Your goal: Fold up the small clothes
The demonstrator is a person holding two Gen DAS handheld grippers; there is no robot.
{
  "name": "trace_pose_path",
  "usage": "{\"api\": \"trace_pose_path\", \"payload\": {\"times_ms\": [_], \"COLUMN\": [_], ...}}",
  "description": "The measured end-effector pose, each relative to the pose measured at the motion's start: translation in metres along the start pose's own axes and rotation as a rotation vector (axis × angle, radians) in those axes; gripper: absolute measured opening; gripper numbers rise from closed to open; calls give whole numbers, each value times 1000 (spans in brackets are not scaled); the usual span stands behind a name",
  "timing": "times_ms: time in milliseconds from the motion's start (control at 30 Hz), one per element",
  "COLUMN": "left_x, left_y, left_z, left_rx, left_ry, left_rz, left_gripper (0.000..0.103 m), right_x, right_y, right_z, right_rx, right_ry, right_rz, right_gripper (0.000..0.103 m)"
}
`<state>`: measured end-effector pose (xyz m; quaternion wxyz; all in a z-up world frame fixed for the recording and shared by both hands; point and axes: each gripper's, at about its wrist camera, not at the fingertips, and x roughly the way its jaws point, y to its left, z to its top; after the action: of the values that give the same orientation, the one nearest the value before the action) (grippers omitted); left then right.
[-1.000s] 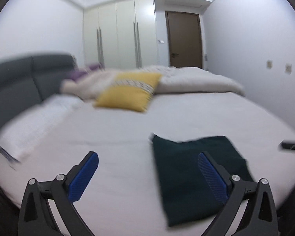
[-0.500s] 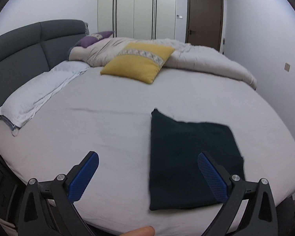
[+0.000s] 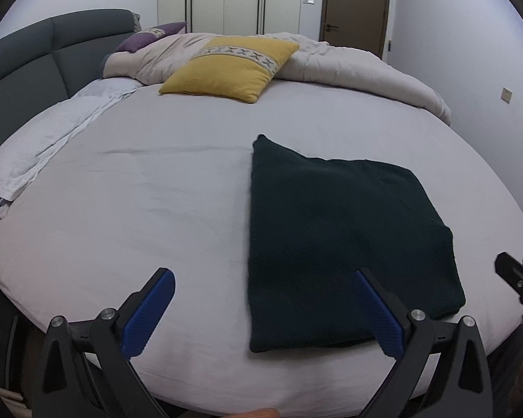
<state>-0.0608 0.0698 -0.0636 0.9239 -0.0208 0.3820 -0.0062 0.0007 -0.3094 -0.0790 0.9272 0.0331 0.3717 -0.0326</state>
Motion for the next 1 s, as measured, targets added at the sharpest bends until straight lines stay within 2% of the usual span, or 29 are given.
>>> {"api": "trace_pose_path", "payload": {"times_ms": [233,1000], "left_x": [5,10], "left_y": [4,6], "left_z": [0,-4], "left_rx": [-4,0], "left_ry": [10,17], "left_rz": [5,19], "left_gripper": [103,103], "right_x": [19,21], "right_y": [4,19], "right_z": [-4,-10], "right_rx": [-25,-62], "right_ry": [25,45], "right_rz": [-8,4], "right_gripper": [103,103]}}
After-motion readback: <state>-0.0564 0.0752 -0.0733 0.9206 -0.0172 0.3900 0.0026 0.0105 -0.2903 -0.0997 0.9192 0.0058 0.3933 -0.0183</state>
